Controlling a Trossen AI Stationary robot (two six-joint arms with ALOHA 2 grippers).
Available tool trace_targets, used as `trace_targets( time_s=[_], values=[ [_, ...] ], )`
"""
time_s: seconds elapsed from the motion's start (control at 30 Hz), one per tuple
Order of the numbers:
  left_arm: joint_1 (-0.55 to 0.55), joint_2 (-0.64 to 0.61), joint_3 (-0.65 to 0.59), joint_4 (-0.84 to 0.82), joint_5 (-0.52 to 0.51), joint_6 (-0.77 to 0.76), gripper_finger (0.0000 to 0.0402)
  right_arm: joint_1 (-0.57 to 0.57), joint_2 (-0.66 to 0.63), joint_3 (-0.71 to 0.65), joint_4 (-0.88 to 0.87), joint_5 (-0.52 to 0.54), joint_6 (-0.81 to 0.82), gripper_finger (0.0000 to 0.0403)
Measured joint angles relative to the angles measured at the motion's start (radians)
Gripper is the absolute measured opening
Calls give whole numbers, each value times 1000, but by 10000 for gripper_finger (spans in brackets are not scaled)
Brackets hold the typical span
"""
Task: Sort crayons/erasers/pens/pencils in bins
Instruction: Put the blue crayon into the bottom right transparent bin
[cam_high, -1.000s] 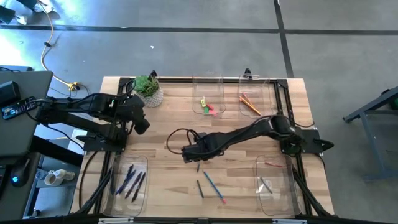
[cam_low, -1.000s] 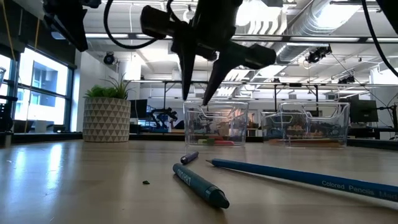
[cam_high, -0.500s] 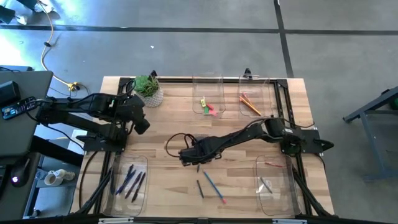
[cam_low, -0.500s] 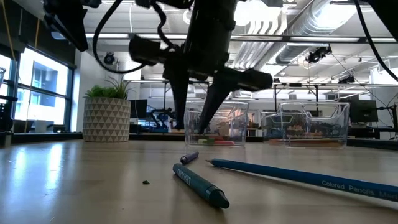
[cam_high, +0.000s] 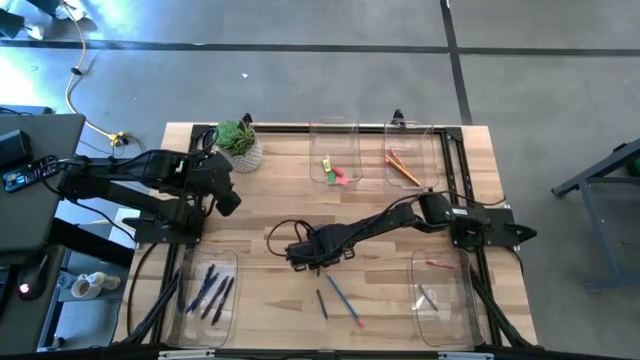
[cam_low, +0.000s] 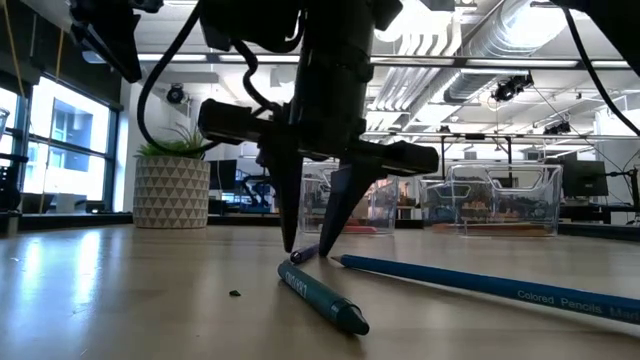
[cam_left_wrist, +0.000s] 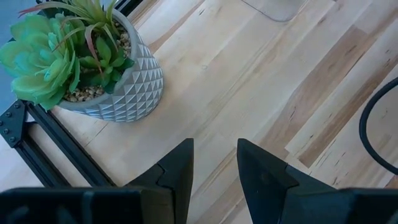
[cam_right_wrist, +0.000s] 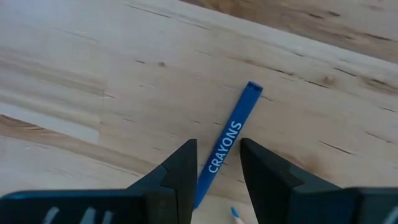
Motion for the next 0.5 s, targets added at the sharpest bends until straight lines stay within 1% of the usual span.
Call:
trace_targets(
  time_s=[0.2,0.3,0.5],
  values=[
    [0,0,0,0,0,0,113,-8,2,-2,-4,23,-20,108],
    [0,0,0,0,0,0,113,-20,2,-2,-9,9,-45,90],
    [0,0,0,0,0,0,113,-29,3,-4,-17,17,-80,55]
  ],
)
